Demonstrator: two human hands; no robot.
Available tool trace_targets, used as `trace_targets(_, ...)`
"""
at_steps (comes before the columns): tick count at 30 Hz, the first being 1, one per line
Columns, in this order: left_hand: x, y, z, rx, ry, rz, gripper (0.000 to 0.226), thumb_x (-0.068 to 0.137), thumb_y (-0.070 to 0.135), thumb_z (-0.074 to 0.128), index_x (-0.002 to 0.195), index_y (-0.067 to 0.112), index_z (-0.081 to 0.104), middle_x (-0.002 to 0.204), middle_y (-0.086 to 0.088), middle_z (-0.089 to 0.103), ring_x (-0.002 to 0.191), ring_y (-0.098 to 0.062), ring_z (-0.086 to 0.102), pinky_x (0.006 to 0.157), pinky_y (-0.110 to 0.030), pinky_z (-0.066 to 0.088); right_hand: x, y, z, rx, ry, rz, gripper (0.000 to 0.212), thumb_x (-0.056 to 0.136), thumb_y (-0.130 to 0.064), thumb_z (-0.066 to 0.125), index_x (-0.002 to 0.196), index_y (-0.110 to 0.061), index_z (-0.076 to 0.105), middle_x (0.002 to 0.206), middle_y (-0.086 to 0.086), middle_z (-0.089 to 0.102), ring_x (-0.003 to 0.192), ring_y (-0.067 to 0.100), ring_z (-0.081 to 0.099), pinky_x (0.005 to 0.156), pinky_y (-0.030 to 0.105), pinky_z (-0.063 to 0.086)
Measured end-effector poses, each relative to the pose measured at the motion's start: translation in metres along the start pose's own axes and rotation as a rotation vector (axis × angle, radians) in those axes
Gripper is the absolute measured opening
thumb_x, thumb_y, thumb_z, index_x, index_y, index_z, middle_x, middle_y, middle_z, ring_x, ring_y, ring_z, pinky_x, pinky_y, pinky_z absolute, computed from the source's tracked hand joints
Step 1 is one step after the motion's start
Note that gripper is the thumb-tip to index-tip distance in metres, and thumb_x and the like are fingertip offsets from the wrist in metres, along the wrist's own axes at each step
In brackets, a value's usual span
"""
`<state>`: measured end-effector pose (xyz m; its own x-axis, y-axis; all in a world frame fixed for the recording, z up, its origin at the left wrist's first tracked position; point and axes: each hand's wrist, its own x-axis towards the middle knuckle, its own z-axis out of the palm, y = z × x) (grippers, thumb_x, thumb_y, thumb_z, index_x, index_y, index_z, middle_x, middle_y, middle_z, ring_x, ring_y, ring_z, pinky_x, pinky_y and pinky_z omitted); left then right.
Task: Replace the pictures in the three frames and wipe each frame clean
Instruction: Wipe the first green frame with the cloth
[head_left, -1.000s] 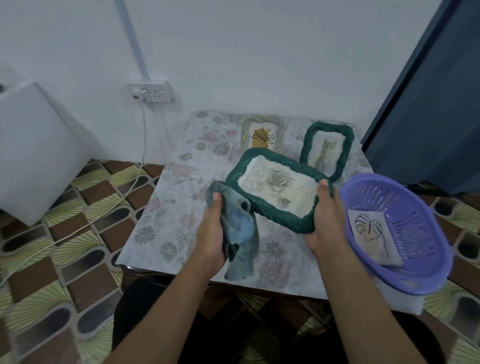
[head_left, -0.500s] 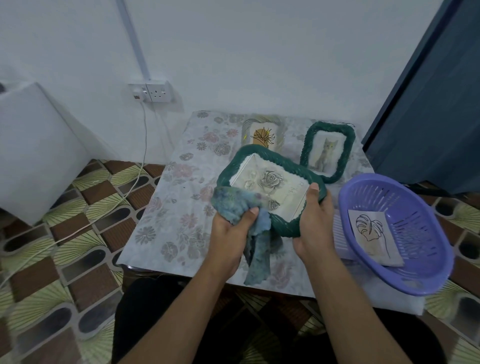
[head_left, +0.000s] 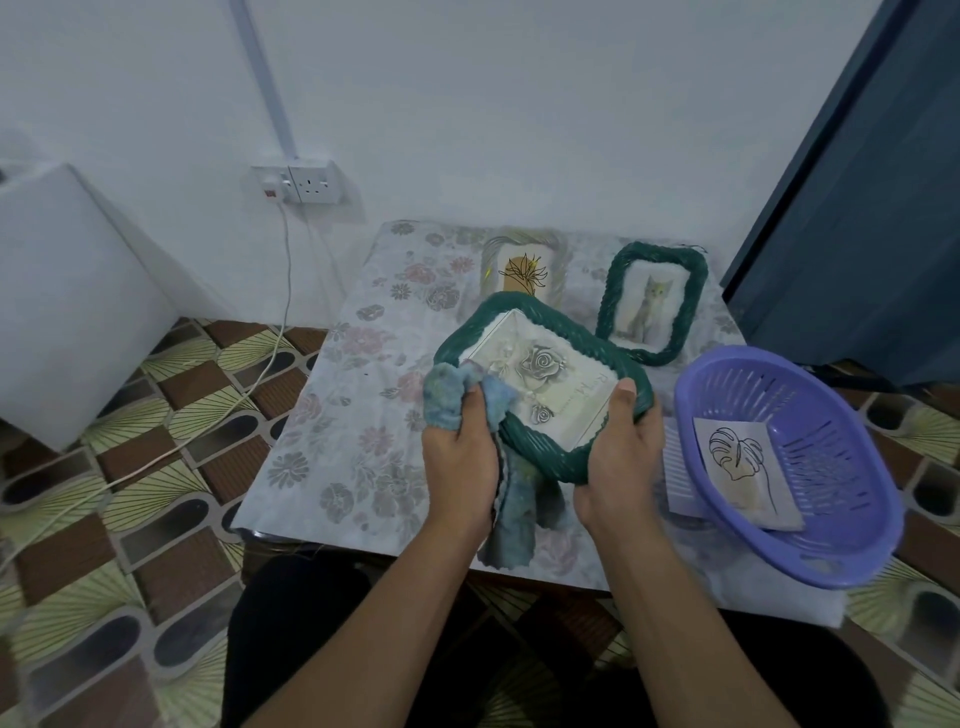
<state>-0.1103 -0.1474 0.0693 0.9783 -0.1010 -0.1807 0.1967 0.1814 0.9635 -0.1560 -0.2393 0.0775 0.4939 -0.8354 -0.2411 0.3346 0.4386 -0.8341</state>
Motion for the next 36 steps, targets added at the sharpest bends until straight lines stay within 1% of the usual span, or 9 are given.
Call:
trace_targets(4, -0.001, -0.002, -0.003, -0.155, -0.199, -0.117, 0.018, 0.1, 0.023, 0.055, 0.095, 0.021, 0.073, 0.094, -0.005, 0.075, 0.094, -0.025, 0.071, 0.087, -0.045, 0.058, 0.005, -0.005, -0.001, -0.023, 0.048, 0.037, 0.015, 0.107, -0.027, 0.045, 0.104, -0.027, 0.06, 0.09, -0.009, 0.075, 0.083, 0.013, 0.074, 0.062, 0.029, 0.059)
trace_targets(10, -0.004, 0.0, -0.01, -0.121, -0.34, -0.102, 0.015, 0.095, 0.004, 0.058, 0.095, 0.013, 0.07, 0.091, -0.004, 0.076, 0.091, -0.023, 0.072, 0.08, -0.04, 0.059, 0.013, -0.01, -0.002, -0.044, 0.131, 0.214, 0.016, 0.106, -0.023, 0.047, 0.117, -0.017, 0.056, 0.094, 0.0, 0.068, 0.077, 0.016, 0.068, 0.046, 0.027, 0.056)
trace_targets(13, -0.003, 0.001, -0.009, -0.073, -0.3, -0.08, 0.015, 0.095, 0.006, 0.061, 0.091, 0.015, 0.072, 0.087, -0.004, 0.076, 0.087, -0.022, 0.073, 0.076, -0.039, 0.059, 0.012, -0.01, -0.003, -0.053, 0.105, 0.241, 0.017, 0.106, -0.022, 0.047, 0.116, -0.015, 0.058, 0.095, 0.002, 0.07, 0.082, 0.019, 0.069, 0.051, 0.029, 0.058)
trace_targets(17, -0.004, 0.0, -0.004, 0.009, -0.137, 0.013, 0.02, 0.095, 0.017, 0.063, 0.078, 0.019, 0.073, 0.082, -0.005, 0.074, 0.081, -0.021, 0.072, 0.073, -0.041, 0.059, 0.005, -0.005, -0.001, -0.035, 0.062, 0.181, 0.013, 0.105, -0.027, 0.048, 0.11, -0.022, 0.059, 0.102, 0.001, 0.073, 0.09, 0.02, 0.072, 0.071, 0.04, 0.062)
trace_targets(22, -0.004, 0.007, 0.0, 0.062, 0.028, 0.102, 0.027, 0.097, 0.023, 0.059, 0.071, 0.019, 0.067, 0.066, 0.007, 0.065, 0.06, 0.001, 0.062, 0.056, -0.02, 0.051, -0.005, -0.001, 0.001, -0.025, 0.014, 0.021, 0.018, 0.106, -0.029, 0.046, 0.101, -0.034, 0.063, 0.09, -0.014, 0.077, 0.089, 0.011, 0.074, 0.084, 0.043, 0.059)
trace_targets(27, 0.0, 0.008, 0.003, 0.004, 0.074, 0.03, 0.02, 0.098, 0.036, 0.056, 0.095, 0.022, 0.07, 0.092, 0.002, 0.072, 0.085, -0.008, 0.068, 0.07, -0.02, 0.052, -0.012, 0.003, 0.002, -0.061, 0.0, -0.111, 0.018, 0.106, -0.029, 0.045, 0.106, -0.033, 0.062, 0.105, -0.009, 0.075, 0.103, 0.015, 0.071, 0.096, 0.048, 0.055)
trace_targets(32, 0.002, 0.009, -0.003, -0.043, 0.026, -0.143, 0.03, 0.1, 0.049, 0.047, 0.092, 0.026, 0.065, 0.087, 0.006, 0.067, 0.078, -0.004, 0.062, 0.053, -0.009, 0.046, -0.012, 0.006, 0.0, -0.057, -0.013, -0.101, 0.017, 0.106, -0.028, 0.045, 0.107, -0.033, 0.061, 0.104, -0.01, 0.075, 0.103, 0.014, 0.071, 0.097, 0.047, 0.055)
trace_targets(34, 0.002, 0.009, -0.009, -0.083, -0.05, -0.225, 0.049, 0.1, 0.056, 0.035, 0.114, 0.02, 0.063, 0.109, -0.002, 0.068, 0.099, -0.016, 0.065, 0.073, -0.012, 0.052, -0.011, 0.005, -0.001, -0.022, -0.021, -0.071, 0.017, 0.106, -0.027, 0.045, 0.108, -0.031, 0.062, 0.101, -0.01, 0.076, 0.101, 0.015, 0.072, 0.094, 0.045, 0.056)
trace_targets(36, 0.003, 0.011, -0.015, -0.225, -0.122, -0.298, 0.066, 0.099, 0.06, 0.027, 0.131, 0.011, 0.058, 0.132, -0.007, 0.061, 0.119, -0.025, 0.06, 0.1, -0.031, 0.047, -0.01, 0.003, -0.001, 0.018, -0.02, -0.039, 0.018, 0.106, -0.027, 0.045, 0.109, -0.03, 0.062, 0.098, -0.011, 0.077, 0.097, 0.013, 0.073, 0.089, 0.041, 0.058)
